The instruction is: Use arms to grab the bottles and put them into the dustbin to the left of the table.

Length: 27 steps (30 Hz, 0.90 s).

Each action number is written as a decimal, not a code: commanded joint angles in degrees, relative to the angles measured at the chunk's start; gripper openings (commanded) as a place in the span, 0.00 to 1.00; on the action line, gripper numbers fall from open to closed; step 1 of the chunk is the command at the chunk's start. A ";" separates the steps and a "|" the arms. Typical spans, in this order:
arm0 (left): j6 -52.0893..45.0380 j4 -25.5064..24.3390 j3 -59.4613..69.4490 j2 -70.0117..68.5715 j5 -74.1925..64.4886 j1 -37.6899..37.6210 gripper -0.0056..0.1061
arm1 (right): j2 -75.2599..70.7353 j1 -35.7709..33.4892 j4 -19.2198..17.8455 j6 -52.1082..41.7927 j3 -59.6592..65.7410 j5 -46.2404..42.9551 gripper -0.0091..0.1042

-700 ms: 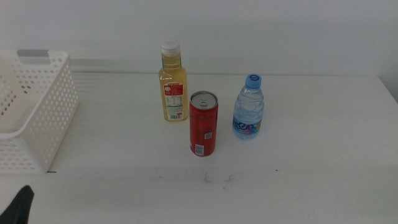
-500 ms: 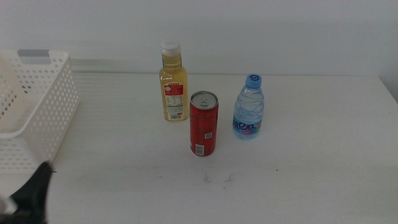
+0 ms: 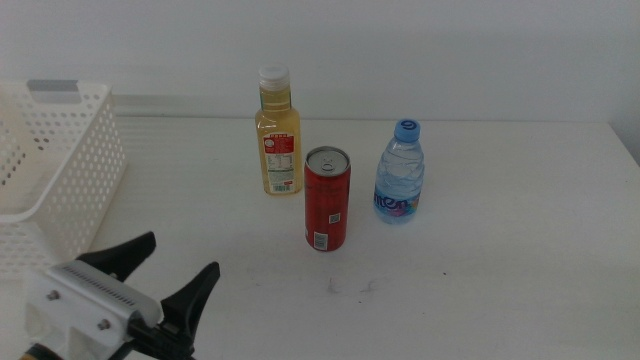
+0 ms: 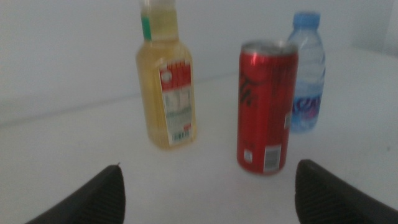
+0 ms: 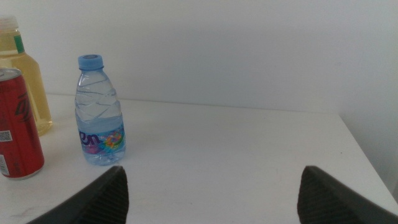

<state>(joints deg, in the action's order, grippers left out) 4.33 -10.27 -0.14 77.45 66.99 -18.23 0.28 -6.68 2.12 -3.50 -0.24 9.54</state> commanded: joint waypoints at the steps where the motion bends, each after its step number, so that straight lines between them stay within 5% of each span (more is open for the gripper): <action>1: 0.73 0.24 0.14 3.57 2.97 -0.43 0.89 | -0.28 0.39 -0.47 -0.40 0.24 -0.48 0.83; 18: 0.18 0.74 -2.11 5.60 2.97 -0.43 0.89 | -0.28 0.39 -0.47 -0.40 0.24 -0.48 0.83; 27: 6.05 -6.69 -15.72 12.54 -4.34 -1.75 0.89 | -0.28 0.39 -0.47 -0.40 0.24 -0.48 0.83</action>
<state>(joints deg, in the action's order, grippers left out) 8.13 -15.64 -14.05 88.42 63.38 -19.29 0.28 -6.68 2.12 -3.50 -0.24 9.54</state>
